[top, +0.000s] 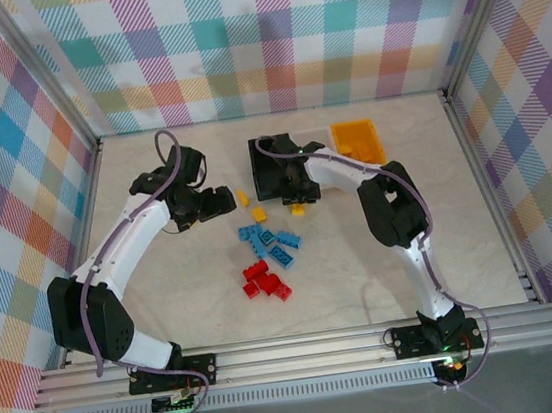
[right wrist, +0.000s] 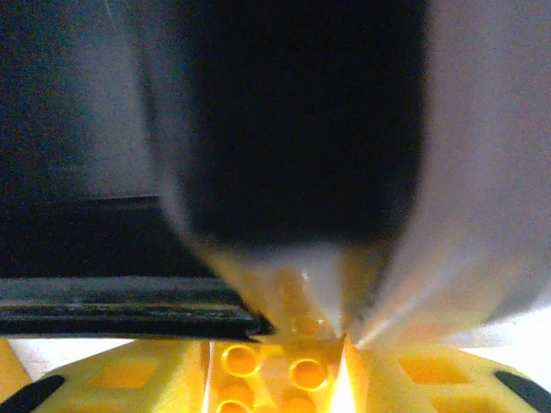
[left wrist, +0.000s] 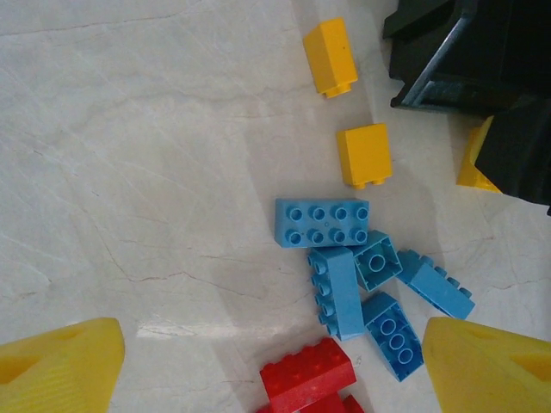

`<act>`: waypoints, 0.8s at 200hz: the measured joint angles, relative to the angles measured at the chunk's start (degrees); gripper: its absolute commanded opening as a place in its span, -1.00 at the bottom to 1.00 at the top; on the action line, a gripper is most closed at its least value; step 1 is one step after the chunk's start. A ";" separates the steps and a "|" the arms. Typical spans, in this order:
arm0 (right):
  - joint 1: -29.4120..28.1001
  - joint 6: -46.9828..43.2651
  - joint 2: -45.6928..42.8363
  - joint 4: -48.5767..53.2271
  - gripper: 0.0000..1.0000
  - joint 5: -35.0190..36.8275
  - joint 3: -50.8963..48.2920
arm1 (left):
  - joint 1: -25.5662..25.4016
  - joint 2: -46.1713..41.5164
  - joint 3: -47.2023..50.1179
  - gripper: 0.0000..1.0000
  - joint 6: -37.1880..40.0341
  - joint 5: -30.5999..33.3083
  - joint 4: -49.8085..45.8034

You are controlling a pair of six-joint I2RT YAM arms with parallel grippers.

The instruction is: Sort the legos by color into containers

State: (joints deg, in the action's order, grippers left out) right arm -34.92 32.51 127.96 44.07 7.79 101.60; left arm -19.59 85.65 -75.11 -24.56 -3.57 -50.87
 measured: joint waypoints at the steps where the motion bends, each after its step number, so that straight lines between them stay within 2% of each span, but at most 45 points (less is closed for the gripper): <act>1: 0.00 0.00 -0.13 -0.15 -0.24 0.04 -0.24 | 0.00 0.00 0.02 0.80 0.00 0.00 0.00; 70: -0.04 0.00 -11.72 1.20 -0.31 -0.22 -16.35 | 0.02 0.00 3.34 0.81 -1.64 -1.90 2.32; 105: 1.20 -0.02 -19.43 3.80 -0.29 0.11 -19.98 | 0.04 -0.02 3.43 0.82 -2.27 -2.43 3.41; 134: 7.15 -0.68 -25.97 4.26 -0.28 0.22 -19.91 | 0.04 -0.02 3.98 0.82 -2.89 -3.37 4.15; 160: 14.71 -2.56 -26.56 4.98 -0.27 0.57 -15.61 | 0.02 0.00 4.15 0.83 -3.06 -4.35 4.52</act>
State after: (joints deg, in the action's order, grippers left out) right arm -20.21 29.95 101.41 49.06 8.36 86.00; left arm -19.57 85.65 -70.96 -27.62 -7.92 -46.35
